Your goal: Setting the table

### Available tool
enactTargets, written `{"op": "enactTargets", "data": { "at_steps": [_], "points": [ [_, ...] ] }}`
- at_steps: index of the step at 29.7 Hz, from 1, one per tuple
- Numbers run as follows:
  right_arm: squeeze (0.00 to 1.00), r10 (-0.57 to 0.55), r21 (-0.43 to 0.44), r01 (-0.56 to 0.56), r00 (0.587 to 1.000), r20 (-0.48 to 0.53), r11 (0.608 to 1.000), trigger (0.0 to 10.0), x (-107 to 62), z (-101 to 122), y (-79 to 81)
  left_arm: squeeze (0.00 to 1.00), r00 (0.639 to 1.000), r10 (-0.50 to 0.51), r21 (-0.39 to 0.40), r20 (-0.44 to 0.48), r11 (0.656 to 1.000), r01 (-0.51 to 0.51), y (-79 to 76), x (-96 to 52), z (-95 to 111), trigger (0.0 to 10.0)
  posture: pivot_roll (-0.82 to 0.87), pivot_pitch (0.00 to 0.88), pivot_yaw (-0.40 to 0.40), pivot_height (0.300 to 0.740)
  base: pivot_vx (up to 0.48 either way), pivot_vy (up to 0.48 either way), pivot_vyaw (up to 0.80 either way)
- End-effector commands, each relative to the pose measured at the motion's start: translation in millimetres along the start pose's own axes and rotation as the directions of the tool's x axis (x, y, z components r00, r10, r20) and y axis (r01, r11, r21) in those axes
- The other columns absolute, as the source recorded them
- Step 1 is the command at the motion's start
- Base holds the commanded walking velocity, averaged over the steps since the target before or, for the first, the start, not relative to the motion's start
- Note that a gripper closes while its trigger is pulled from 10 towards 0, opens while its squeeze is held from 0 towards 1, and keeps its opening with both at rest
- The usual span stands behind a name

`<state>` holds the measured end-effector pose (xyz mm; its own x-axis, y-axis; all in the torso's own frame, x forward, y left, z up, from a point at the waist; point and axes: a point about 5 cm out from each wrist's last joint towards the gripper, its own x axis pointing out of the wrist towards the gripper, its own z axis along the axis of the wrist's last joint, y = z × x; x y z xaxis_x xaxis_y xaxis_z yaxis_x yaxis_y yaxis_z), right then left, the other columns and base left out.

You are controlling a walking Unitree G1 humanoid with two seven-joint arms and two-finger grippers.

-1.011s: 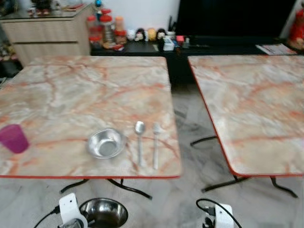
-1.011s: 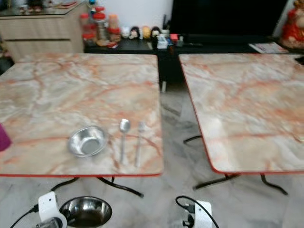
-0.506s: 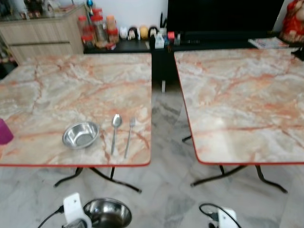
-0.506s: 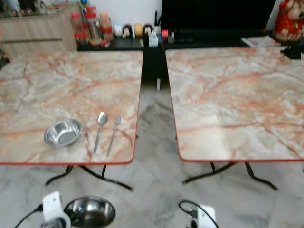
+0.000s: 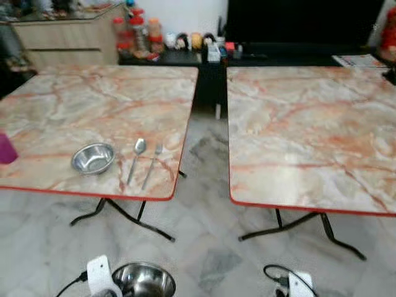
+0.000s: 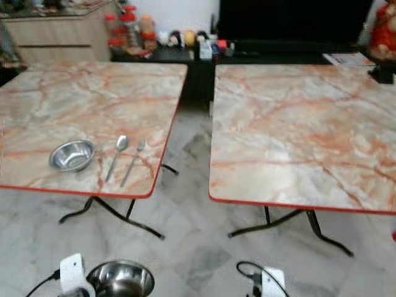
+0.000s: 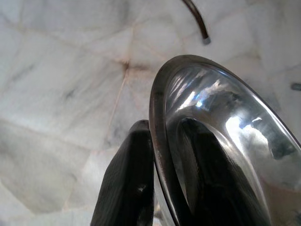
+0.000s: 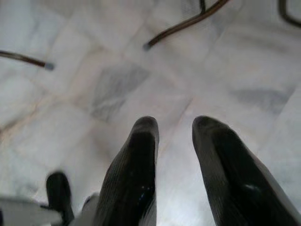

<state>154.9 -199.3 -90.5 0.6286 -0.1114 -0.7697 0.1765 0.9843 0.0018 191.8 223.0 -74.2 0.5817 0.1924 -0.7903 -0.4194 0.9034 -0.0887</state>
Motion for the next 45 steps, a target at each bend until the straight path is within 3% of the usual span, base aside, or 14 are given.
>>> {"op": "enactTargets", "data": {
  "at_steps": [1, 45],
  "points": [
    [0.0, 0.013, 0.009, -0.013, 1.0, -0.006, 1.0, 10.0, -0.1, -1.8, 5.7, 0.0, 1.0, 0.008, 0.002, 0.005, 1.0, -0.008, 2.7, 0.0, 1.6, 10.0, -0.03, 0.0, 0.001, 0.74, 0.0, -0.3, 0.0],
    [0.0, -0.034, 0.035, 0.034, 0.999, 0.003, 0.999, 10.0, 0.7, 2.2, -3.1, 0.0, 1.0, -0.024, 0.035, 0.013, 0.999, 0.023, -4.8, 0.5, 3.1, 10.0, -0.06, 0.0, 0.008, 0.74, 0.0, -0.296, -0.01]
  ]
}}
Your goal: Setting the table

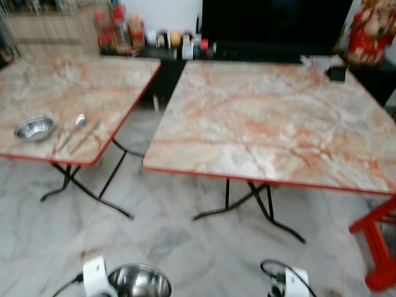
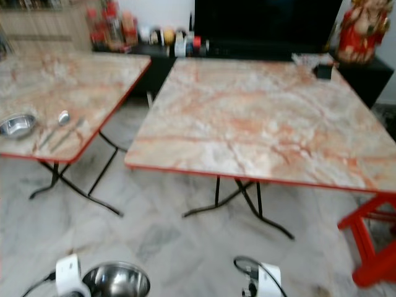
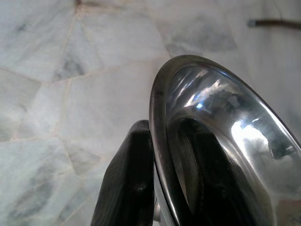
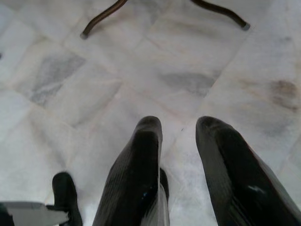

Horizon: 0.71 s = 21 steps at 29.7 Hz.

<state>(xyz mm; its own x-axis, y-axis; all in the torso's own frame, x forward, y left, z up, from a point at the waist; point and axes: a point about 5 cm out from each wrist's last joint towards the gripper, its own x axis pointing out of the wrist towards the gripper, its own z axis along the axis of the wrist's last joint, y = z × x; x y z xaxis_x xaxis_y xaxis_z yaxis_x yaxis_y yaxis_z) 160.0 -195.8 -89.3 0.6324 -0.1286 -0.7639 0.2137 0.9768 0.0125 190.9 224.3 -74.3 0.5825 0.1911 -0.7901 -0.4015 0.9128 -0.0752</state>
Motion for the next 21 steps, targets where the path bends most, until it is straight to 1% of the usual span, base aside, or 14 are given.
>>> {"op": "enactTargets", "data": {
  "at_steps": [1, 5, 6, 8, 13, 18, 20, 21],
  "points": [
    [0.0, -0.018, -0.002, 0.018, 1.0, -0.005, 1.0, 10.0, -1.1, -1.7, -7.7, 0.0, 1.0, -0.023, 0.012, 0.014, 1.0, 0.023, -6.3, 0.7, 3.5, 10.0, -0.06, 0.0, 0.008, 0.74, 0.0, -0.3, 0.0],
    [0.0, -0.019, -0.004, 0.019, 1.0, -0.005, 1.0, 10.0, -1.2, -1.9, -8.3, 0.0, 0.999, -0.039, 0.051, 0.018, 0.998, 0.038, -8.1, 0.8, 4.1, 10.0, -0.06, 0.0, 0.007, 0.74, 0.0, -0.296, 0.0],
    [0.0, -0.019, -0.005, 0.019, 1.0, -0.004, 1.0, 10.0, -1.3, -2.0, -8.6, 0.0, 0.998, -0.053, 0.105, 0.024, 0.993, 0.05, -10.3, 0.7, 4.7, 10.0, -0.06, 0.0, 0.007, 0.74, 0.0, -0.266, 0.0],
    [0.0, -0.02, -0.007, 0.019, 1.0, -0.005, 1.0, 10.0, -1.5, -2.4, -8.9, 0.0, 0.998, -0.056, 0.137, 0.03, 0.989, 0.051, -11.2, 0.6, 4.7, 10.0, -0.06, 0.0, 0.008, 0.74, 0.0, 0.0, 0.0],
    [0.0, -0.02, -0.008, 0.019, 1.0, -0.01, 1.0, 10.0, -1.9, -4.0, -8.9, 0.0, 0.998, -0.051, 0.118, 0.035, 0.992, 0.047, -8.7, -0.1, 2.3, 10.0, -0.06, 0.0, 0.011, 0.74, 0.0, 0.0, 0.0],
    [0.0, -0.021, 0.003, 0.021, 1.0, -0.012, 1.0, 10.0, -2.1, -4.9, -7.7, 0.0, 0.998, -0.055, 0.163, 0.016, 0.985, 0.052, -7.7, -0.5, -1.3, 10.0, -0.06, 0.0, 0.012, 0.74, 0.0, 0.0, 0.0],
    [0.0, -0.022, 0.007, 0.022, 1.0, -0.018, 1.0, 10.0, -2.1, -5.7, -7.1, 0.0, 0.999, -0.05, 0.167, 0.011, 0.985, 0.047, -7.2, -0.6, -2.3, 10.0, -0.06, 0.0, 0.01, 0.74, 0.0, 0.0, 0.0],
    [0.0, -0.022, 0.013, 0.022, 0.999, -0.023, 1.0, 10.0, -2.2, -6.4, -6.7, 0.0, 0.999, -0.048, 0.168, 0.01, 0.985, 0.045, -7.2, -0.6, -2.5, 10.0, -0.06, 0.0, 0.01, 0.74, 0.307, 0.0, -0.46]
  ]
}}
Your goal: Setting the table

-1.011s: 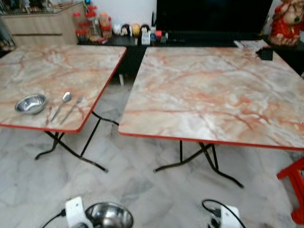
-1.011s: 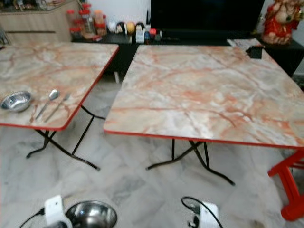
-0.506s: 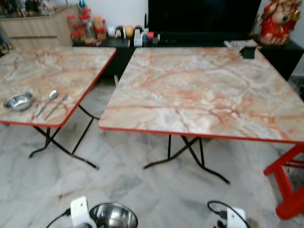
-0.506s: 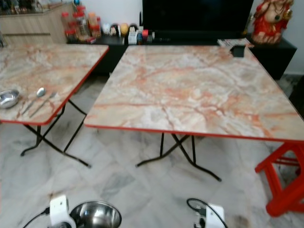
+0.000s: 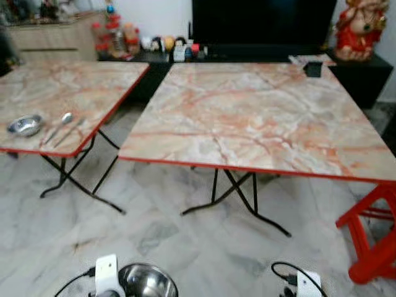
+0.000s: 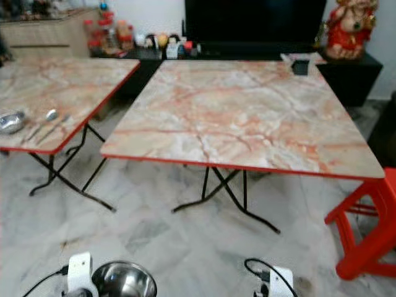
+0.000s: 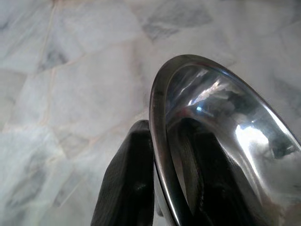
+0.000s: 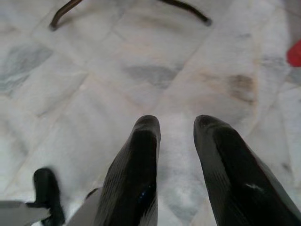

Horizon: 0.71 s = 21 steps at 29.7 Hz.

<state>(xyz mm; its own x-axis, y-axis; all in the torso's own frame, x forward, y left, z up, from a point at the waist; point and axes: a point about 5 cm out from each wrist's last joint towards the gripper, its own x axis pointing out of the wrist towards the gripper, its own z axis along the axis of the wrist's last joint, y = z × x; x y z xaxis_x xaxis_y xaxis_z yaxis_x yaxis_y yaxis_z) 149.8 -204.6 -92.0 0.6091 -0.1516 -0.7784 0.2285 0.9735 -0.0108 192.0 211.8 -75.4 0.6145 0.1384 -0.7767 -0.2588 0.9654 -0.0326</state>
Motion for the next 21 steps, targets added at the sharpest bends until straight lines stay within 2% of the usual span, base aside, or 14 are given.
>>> {"op": "enactTargets", "data": {
  "at_steps": [1, 3, 20, 21],
  "points": [
    [0.0, 0.006, 0.019, -0.006, 1.0, -0.002, 1.0, 10.0, 0.8, 1.2, 4.3, 0.0, 1.0, 0.014, 0.025, -0.003, 1.0, -0.014, 4.7, 0.0, 1.3, 10.0, -0.06, 0.0, 0.01, 0.74, 0.307, 0.0, -0.46],
    [0.0, 0.008, 0.018, -0.008, 1.0, -0.005, 1.0, 10.0, 0.8, 0.8, 4.5, 0.0, 1.0, 0.014, 0.027, -0.002, 1.0, -0.014, 4.6, 0.0, 1.5, 10.0, -0.06, 0.0, 0.011, 0.74, 0.343, 0.0, -0.53],
    [0.0, 0.019, -0.001, -0.019, 1.0, -0.008, 1.0, 10.0, 0.5, -0.1, 6.3, 0.0, 1.0, 0.015, 0.028, -0.005, 1.0, -0.015, 6.8, -0.5, 0.1, 10.0, -0.05, 0.0, 0.01, 0.74, 0.377, 0.0, 0.0],
    [0.0, 0.021, 0.0, -0.021, 1.0, -0.008, 1.0, 10.0, 0.5, -0.2, 6.8, 0.0, 1.0, 0.015, 0.011, 0.005, 1.0, -0.015, 7.4, -0.6, 1.0, 10.0, -0.05, 0.0, 0.01, 0.74, 0.386, 0.0, 0.0]
  ]
}}
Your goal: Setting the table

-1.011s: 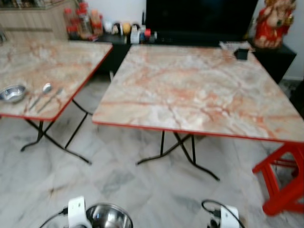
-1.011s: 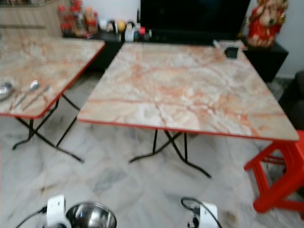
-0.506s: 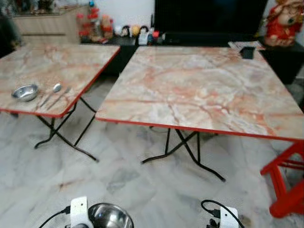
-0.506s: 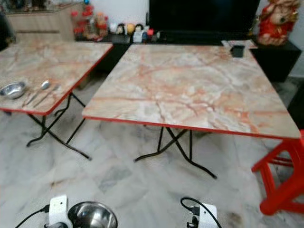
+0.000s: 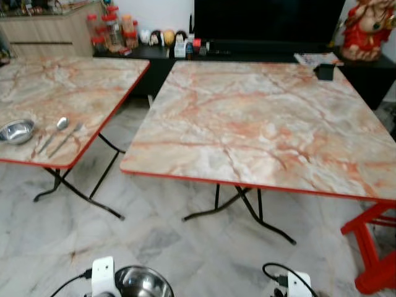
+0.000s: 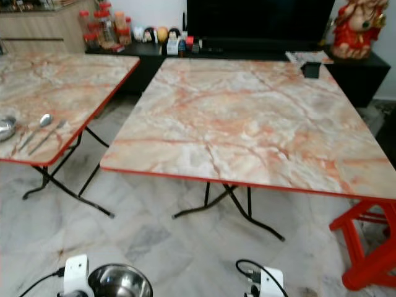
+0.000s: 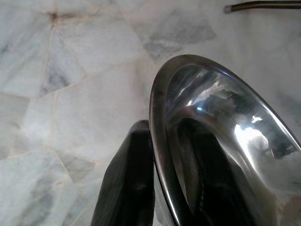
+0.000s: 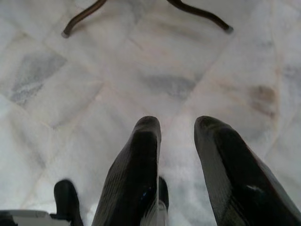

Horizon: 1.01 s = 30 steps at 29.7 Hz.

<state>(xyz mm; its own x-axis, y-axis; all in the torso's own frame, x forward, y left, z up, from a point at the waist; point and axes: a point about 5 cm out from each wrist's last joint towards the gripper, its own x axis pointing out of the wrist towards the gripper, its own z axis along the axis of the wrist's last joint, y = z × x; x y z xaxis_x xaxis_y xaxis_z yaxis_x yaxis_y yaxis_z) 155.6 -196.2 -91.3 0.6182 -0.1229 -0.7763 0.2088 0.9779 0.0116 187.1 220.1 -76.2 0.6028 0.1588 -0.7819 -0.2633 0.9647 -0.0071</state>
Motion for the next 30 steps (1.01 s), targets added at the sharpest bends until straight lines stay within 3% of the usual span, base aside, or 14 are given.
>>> {"op": "enactTargets", "data": {
  "at_steps": [1, 14, 21, 23, 26, 28, 29, 30],
  "points": [
    [0.0, -0.008, 0.001, 0.008, 1.0, -0.012, 1.0, 10.0, -1.2, -3.8, -2.3, 0.0, 1.0, -0.009, -0.007, 0.016, 1.0, 0.009, -1.7, 0.6, 3.7, 10.0, -0.05, 0.0, 0.01, 0.74, 0.39, 0.0, 0.0],
    [0.0, -0.004, -0.002, 0.004, 1.0, -0.016, 1.0, 10.0, -0.7, -3.4, 0.9, 0.0, 0.992, 0.0, -0.039, 0.126, 0.999, 0.005, 4.1, -1.7, 10.8, 10.0, -0.02, 0.0, 0.006, 0.74, 0.084, 0.0, 0.0],
    [0.0, 0.008, -0.004, -0.008, 1.0, -0.02, 1.0, 10.0, -0.1, -3.4, 8.1, 0.0, 0.962, 0.176, -0.145, 0.207, 0.978, -0.148, 35.8, -11.5, 3.4, 10.0, 0.01, 0.0, 0.002, 0.74, 0.0, 0.0, 0.0],
    [0.0, 0.01, -0.006, -0.01, 1.0, -0.021, 1.0, 10.0, 0.0, -3.4, 8.5, 0.0, 0.941, 0.236, -0.152, 0.241, 0.967, -0.204, 46.0, -15.0, 5.1, 10.0, 0.03, 0.0, -0.003, 0.74, 0.0, 0.0, 0.0],
    [0.0, 0.019, -0.023, -0.019, 0.999, -0.027, 1.0, 10.0, 0.3, -2.9, 8.8, 0.0, 0.878, 0.37, -0.225, 0.304, 0.923, -0.311, 69.2, -22.5, 14.7, 10.0, 0.07, 0.0, -0.035, 0.74, 0.0, 0.0, 0.0],
    [0.0, 0.033, -0.049, -0.034, 0.999, -0.031, 0.998, 10.0, 0.9, -1.7, 9.5, 0.0, 0.816, 0.462, -0.283, 0.348, 0.881, -0.379, 83.2, -28.0, 26.1, 10.0, 0.08, 0.0, -0.051, 0.74, 0.0, 0.0, 0.0],
    [0.0, 0.041, -0.061, -0.043, 0.999, -0.031, 0.997, 10.0, 1.4, -0.2, 10.3, 0.0, 0.743, 0.538, -0.333, 0.398, 0.84, -0.429, 93.8, -34.3, 39.2, 10.0, 0.09, 0.0, -0.058, 0.74, 0.0, 0.0, 0.0],
    [0.0, 0.042, -0.063, -0.044, 0.999, -0.03, 0.997, 10.0, 1.6, 0.5, 10.5, 0.0, 0.721, 0.557, -0.346, 0.414, 0.828, -0.441, 96.2, -36.3, 43.1, 10.0, 0.09, 0.0, -0.06, 0.74, 0.0, 0.0, 0.0]
  ]
}}
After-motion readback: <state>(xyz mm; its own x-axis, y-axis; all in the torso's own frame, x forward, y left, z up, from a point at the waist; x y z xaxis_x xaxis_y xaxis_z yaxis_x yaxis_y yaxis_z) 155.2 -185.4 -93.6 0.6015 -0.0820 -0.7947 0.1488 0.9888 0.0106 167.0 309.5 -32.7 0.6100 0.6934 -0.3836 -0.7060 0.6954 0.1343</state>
